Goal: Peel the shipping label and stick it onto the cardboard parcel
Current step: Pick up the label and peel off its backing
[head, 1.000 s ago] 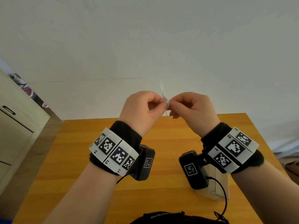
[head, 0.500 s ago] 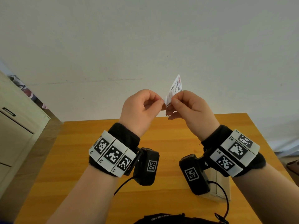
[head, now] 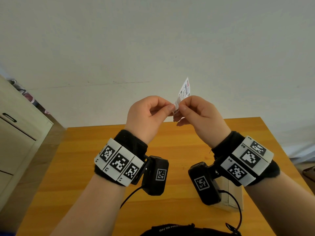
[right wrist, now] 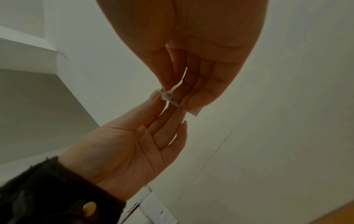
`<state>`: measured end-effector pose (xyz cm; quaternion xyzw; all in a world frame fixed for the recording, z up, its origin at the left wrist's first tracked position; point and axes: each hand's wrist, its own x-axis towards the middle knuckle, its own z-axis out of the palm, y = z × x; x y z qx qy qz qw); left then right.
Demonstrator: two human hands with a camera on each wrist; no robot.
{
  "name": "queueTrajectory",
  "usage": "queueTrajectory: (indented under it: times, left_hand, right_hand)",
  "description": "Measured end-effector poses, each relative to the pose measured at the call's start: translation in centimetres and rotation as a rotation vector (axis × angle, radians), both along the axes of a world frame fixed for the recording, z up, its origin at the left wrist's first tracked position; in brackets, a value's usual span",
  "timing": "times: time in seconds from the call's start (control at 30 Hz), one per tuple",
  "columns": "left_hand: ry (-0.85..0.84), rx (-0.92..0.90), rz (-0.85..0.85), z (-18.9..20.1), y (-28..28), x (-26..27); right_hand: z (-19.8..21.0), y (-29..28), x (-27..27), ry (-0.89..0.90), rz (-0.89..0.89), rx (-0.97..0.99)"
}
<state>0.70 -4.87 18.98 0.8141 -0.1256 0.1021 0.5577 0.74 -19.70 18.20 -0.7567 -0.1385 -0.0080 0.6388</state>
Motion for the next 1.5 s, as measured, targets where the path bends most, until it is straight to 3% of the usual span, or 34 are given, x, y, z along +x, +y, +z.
queueTrajectory:
  times: [0.47,0.67,0.9,1.13,1.5]
  left_hand:
    - [-0.02,0.048,0.009,-0.32,-0.38,0.18]
    - [0.006,0.021,0.01,-0.35,-0.31,0.28]
    - [-0.001,0.042,0.018,-0.37,-0.35,0.14]
    - [0.026,0.025,0.029,-0.52,-0.33,0.12]
    - [0.038,0.01,-0.002,-0.42,-0.38,0.0]
  right_hand:
    - [0.03,-0.76,0.11,-0.089,0.063,-0.015]
    - [0.26,-0.44,0.0,0.065,-0.029,0.127]
    - [0.11,-0.07,0.04,-0.031,-0.149,0.005]
    - [-0.03,-0.03,0.03,0.045,-0.142,0.131]
    - [-0.1,-0.06,-0.08,0.029,-0.118,0.099]
